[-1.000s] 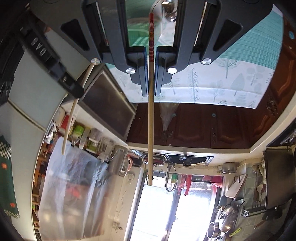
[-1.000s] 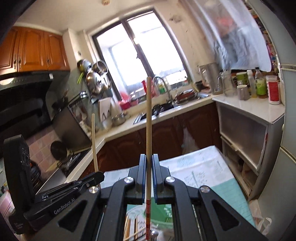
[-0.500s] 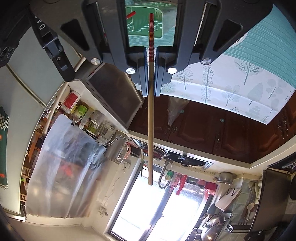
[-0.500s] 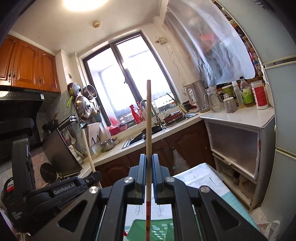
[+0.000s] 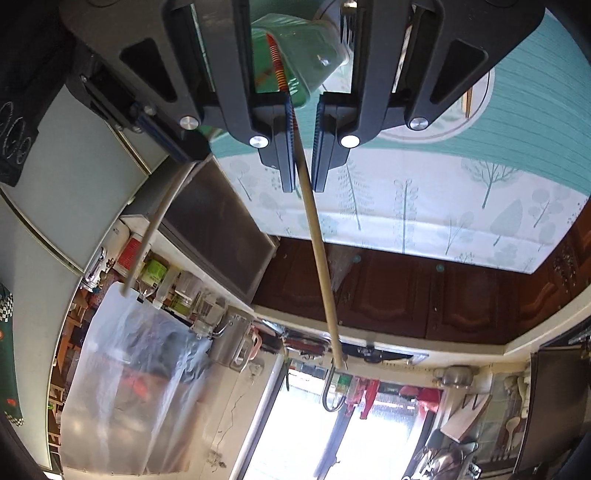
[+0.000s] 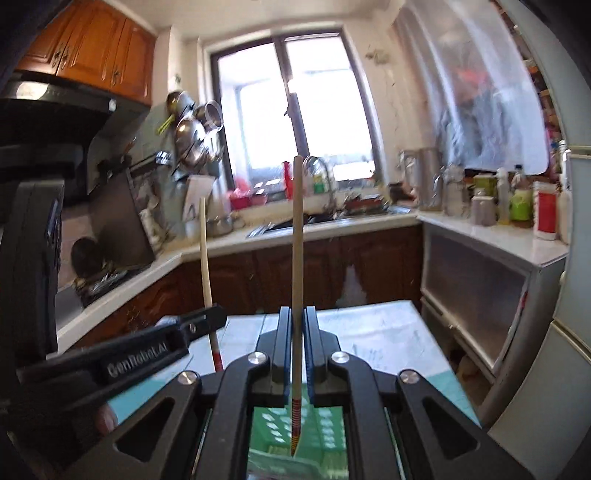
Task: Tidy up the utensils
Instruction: 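Carry both chopsticks over the green holder and open both grippers to drop them in, then lower the right gripper to the pile and grasp another chopstick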
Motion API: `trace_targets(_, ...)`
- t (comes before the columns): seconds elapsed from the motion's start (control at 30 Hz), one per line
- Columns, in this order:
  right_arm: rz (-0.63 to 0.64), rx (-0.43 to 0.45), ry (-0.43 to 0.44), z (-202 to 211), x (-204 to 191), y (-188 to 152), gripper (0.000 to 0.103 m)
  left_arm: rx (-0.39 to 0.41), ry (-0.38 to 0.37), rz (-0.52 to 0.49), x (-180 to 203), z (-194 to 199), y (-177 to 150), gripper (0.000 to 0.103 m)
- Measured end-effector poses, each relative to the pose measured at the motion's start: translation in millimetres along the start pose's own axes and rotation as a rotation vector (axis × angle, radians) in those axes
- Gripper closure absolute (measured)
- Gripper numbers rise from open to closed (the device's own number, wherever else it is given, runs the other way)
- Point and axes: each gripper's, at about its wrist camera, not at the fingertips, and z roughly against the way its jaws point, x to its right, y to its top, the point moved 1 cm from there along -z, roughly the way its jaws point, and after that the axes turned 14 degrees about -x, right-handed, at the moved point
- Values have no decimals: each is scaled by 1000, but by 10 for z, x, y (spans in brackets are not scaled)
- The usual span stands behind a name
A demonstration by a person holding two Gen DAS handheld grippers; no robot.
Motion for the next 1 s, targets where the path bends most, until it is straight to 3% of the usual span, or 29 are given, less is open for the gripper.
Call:
trace_targets(0.2, 132, -177, 61, -46, -161, -168, 97, -145, -35, -7, -38, 20, -143, 94)
trace_targets(0.3, 139, -251, 70, -95, -193, -200, 84, -184, -21, -19, -23, 57, -229, 75)
trace_targets(0.33, 131, -258, 69, -96, -186, -203, 76, -185, -19, -19, -19, 89, -255, 59)
trace_targets(0.37, 122, -257, 67, -82, -182, -206, 70, -180, -11, -16, -22, 131, -280, 49)
trace_targets(0.43, 105, -239, 65, -16, -168, -195, 63, -174, -7, -15, -30, 210, -335, 44)
trace_targets(0.57, 104, -223, 46, 89, -186, -183, 56, -199, 0, -18, -16, 356, -386, 43)
trace_targets(0.8, 120, -238, 42, 221, -284, -225, 55, -227, 3, 1, -108, 635, -511, 42)
trace_targets(1.0, 129, -248, 30, 248, -363, -247, 55, -239, -13, 38, -255, 630, -431, 42)
